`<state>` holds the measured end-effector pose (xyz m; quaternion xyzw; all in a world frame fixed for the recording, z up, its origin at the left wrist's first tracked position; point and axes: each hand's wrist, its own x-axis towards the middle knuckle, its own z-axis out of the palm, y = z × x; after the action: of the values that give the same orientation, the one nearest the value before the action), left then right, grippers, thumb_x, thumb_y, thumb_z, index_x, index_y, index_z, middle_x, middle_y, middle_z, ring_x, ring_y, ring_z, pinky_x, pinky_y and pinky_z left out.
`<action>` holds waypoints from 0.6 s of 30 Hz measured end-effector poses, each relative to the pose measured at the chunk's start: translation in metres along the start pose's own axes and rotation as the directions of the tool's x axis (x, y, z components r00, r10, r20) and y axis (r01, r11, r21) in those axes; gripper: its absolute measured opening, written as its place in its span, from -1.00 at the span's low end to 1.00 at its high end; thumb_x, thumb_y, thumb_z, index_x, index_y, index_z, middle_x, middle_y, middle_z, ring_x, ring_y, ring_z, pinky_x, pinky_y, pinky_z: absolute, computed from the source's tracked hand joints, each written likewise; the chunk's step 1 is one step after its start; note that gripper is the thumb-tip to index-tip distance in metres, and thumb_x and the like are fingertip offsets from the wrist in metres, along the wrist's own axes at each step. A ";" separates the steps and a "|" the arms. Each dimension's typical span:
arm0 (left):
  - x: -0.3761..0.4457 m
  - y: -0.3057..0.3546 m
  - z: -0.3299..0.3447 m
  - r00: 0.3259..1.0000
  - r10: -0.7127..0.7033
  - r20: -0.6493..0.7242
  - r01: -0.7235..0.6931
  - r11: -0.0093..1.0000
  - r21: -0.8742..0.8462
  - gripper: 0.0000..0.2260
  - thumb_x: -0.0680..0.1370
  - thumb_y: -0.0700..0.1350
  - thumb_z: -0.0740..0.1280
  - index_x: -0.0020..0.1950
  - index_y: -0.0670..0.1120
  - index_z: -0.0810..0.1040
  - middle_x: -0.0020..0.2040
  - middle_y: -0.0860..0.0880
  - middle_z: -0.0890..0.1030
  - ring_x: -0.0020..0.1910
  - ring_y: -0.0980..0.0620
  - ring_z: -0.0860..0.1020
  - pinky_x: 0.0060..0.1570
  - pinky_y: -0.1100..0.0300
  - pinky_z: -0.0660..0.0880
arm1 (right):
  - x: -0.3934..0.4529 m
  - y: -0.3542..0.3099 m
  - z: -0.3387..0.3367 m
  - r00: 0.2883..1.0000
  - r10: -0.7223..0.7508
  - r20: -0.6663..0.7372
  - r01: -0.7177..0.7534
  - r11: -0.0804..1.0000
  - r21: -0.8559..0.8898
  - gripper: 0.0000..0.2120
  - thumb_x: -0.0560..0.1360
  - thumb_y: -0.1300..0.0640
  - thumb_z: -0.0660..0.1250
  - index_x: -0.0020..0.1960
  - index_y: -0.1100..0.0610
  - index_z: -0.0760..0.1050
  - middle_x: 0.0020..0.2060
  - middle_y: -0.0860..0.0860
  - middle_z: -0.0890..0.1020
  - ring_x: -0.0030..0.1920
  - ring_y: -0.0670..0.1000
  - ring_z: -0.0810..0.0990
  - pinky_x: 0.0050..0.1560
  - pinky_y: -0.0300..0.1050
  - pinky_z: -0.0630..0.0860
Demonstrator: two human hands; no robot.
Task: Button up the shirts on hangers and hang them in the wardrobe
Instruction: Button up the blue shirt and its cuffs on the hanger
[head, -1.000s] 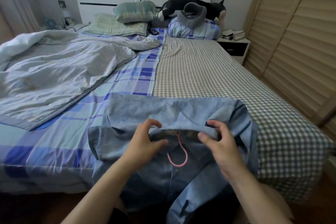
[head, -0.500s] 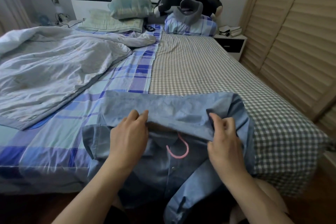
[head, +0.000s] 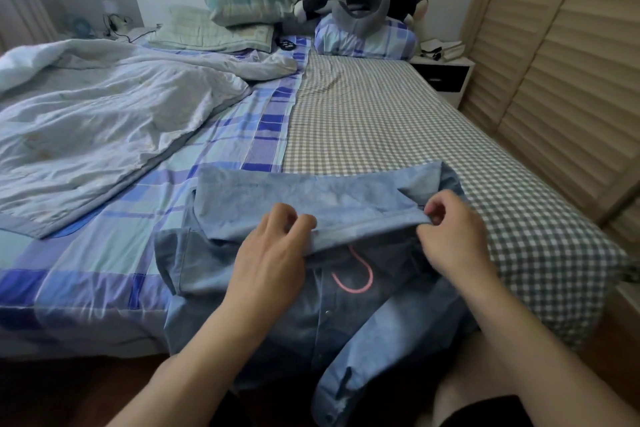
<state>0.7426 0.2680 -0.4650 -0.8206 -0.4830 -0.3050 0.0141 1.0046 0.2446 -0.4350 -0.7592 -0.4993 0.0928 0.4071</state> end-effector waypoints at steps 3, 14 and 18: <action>0.008 -0.002 -0.002 0.986 -0.156 0.066 0.168 0.948 -0.272 -0.62 0.42 -0.24 0.38 0.20 0.04 0.53 0.13 0.10 0.47 0.02 0.03 0.55 -0.06 0.03 0.53 | 0.004 -0.002 0.008 0.909 0.337 0.246 -0.417 0.747 0.518 -0.91 0.53 0.37 0.28 0.00 0.23 0.48 -0.02 0.16 0.64 -0.03 0.15 0.69 -0.20 -0.07 0.67; 0.024 0.019 0.009 0.745 -0.621 0.244 0.518 0.307 -0.798 -0.68 0.53 -0.37 0.18 0.11 -0.02 0.55 0.17 -0.05 0.57 0.12 -0.05 0.64 0.08 -0.02 0.65 | -0.013 -0.004 0.030 0.992 -0.105 -0.071 0.114 0.983 0.145 -0.59 0.43 0.48 0.25 0.15 0.09 0.47 0.13 0.03 0.51 0.07 -0.14 0.46 -0.01 -0.51 0.35; 0.001 0.015 0.019 0.884 -0.418 0.208 0.457 0.684 -0.569 -0.42 0.41 -0.51 0.11 0.20 0.06 0.51 0.39 -0.03 0.34 0.31 0.12 0.36 0.31 0.55 0.19 | -0.019 0.021 0.029 0.986 -0.011 0.167 0.021 0.998 -0.060 -0.44 0.48 0.39 0.28 0.42 0.03 0.36 0.36 0.04 0.40 0.21 0.02 0.49 0.13 -0.24 0.38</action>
<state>0.7643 0.2663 -0.4757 -0.6512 -0.5421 -0.4114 -0.3359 0.9940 0.2401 -0.4740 -0.7570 -0.5402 0.1370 0.3410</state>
